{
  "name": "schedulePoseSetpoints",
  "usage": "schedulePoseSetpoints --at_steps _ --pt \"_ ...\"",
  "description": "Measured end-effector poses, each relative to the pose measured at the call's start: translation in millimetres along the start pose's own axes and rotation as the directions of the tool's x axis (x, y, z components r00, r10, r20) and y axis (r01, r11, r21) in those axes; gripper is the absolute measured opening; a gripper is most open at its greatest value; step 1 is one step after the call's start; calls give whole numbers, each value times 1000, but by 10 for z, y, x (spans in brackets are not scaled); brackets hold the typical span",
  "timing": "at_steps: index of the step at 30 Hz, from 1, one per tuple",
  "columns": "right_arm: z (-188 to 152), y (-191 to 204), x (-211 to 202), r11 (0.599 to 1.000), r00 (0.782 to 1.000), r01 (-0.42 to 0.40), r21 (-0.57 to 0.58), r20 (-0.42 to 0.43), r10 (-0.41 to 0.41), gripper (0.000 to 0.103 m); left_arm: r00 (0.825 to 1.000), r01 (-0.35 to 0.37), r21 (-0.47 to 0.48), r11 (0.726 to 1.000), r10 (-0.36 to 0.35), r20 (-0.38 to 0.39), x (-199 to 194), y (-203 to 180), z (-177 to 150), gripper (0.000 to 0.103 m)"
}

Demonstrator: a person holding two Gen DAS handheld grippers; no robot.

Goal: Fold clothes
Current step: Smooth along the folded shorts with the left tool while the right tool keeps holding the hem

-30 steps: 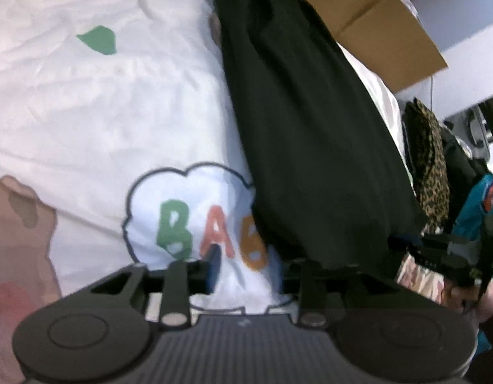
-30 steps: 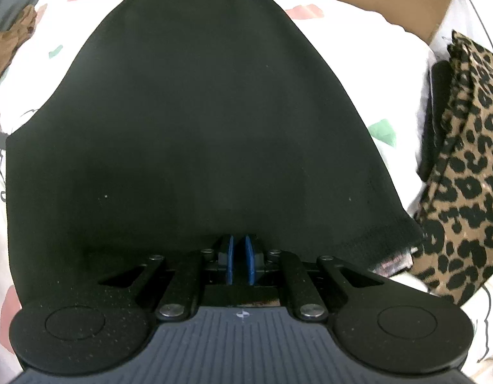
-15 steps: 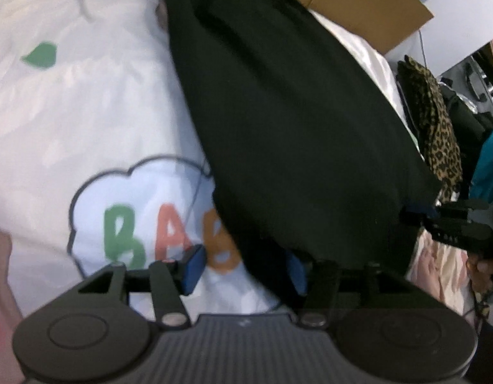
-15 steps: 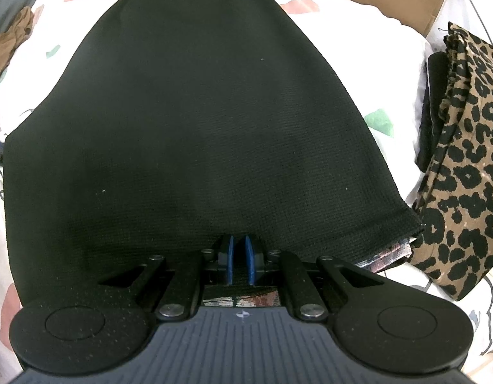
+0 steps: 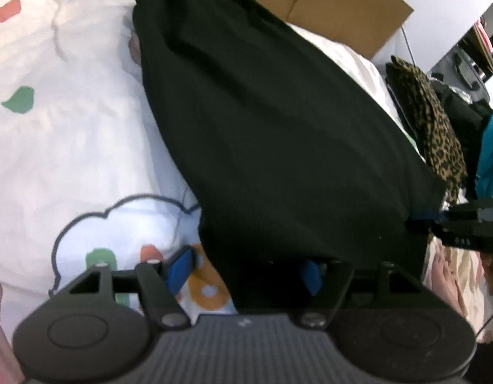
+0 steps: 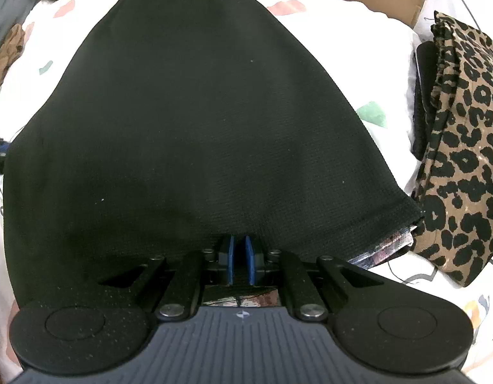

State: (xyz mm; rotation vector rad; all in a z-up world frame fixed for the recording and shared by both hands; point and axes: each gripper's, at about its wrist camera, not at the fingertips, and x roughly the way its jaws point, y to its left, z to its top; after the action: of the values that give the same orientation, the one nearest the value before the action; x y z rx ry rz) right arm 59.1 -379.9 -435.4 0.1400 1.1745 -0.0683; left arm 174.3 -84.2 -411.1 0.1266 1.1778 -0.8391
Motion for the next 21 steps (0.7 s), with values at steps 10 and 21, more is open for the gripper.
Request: schedulePoseSetpoints --at_steps 10,21 --pt "-20 -18 -4 1000 1000 -7 3 6 7 14 990 -127 -57 990 131 57 -151 133 55 48" --pt "-18 -25 12 1000 1000 -4 -13 4 4 14 990 -123 -87 989 129 63 -349 260 -89 43"
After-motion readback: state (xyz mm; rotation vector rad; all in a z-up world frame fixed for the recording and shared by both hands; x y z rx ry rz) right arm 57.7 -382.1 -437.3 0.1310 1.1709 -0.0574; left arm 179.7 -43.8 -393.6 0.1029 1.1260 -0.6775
